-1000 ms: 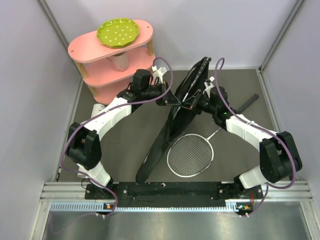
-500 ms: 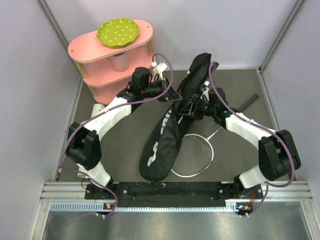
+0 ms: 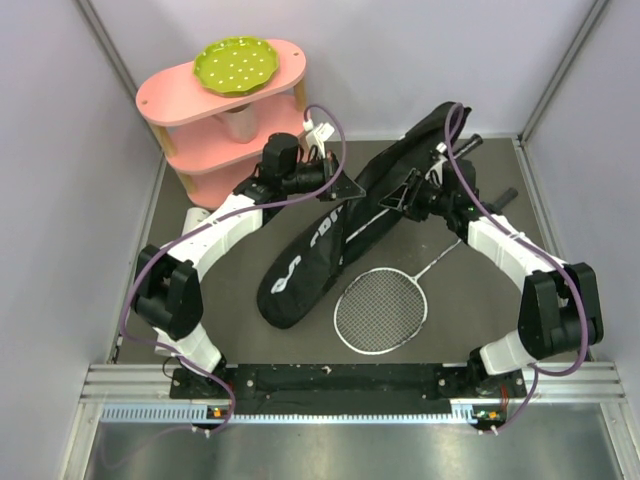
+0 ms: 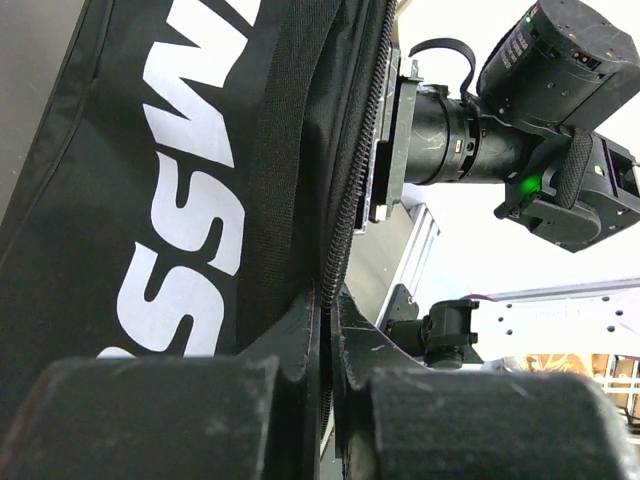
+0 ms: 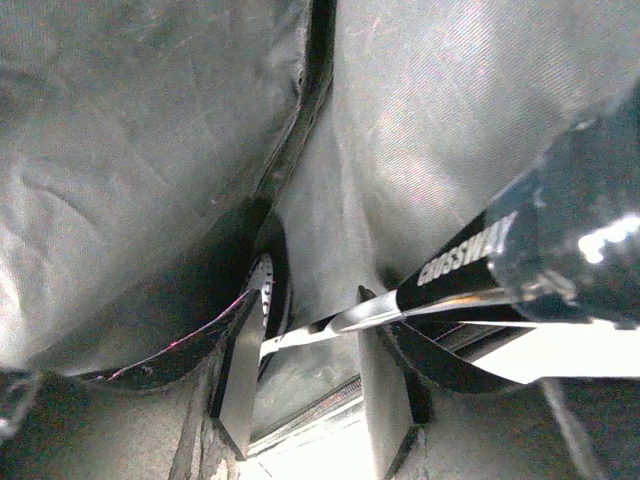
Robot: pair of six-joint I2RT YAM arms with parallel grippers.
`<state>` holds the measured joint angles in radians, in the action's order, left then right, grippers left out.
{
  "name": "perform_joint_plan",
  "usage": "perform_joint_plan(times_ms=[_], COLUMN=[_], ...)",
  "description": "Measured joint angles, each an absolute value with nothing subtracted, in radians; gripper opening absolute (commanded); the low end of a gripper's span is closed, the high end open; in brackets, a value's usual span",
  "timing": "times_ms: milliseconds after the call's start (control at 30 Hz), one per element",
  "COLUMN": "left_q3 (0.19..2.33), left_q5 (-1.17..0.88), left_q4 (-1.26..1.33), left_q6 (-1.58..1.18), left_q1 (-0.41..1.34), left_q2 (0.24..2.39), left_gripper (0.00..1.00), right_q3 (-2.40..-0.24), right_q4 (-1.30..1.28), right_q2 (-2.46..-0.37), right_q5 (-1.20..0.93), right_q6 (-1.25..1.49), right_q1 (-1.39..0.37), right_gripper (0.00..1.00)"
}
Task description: Pack up the badminton gear
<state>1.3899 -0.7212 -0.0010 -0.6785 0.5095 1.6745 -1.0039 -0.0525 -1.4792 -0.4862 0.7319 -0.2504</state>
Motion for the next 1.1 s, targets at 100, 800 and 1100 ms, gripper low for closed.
perform_joint_plan(times_ms=[100,800,1100], left_q3=[1.39,1.554,1.554], left_q5=[-0.727,-0.766,-0.74], left_q4=[0.0,-0.218,-0.21], left_q6=[-0.678,-0.546,-0.559], left_q1=[0.51,0.567,0.557], left_q2=[1.674,1.829,1.828], left_gripper=[0.0,0.0,0.0], right_q3=[-1.005,-1.135,-1.095], right_q4=[-0.05,0.105,0.057], right_q2=[-1.479,-1.733,-1.679], right_q5=[-0.453,-0.474,-0.444], right_q6=[0.732,0.793,0.704], right_q1=[-0.25,-0.326,-0.291], right_gripper=[0.14,0.21,0.46])
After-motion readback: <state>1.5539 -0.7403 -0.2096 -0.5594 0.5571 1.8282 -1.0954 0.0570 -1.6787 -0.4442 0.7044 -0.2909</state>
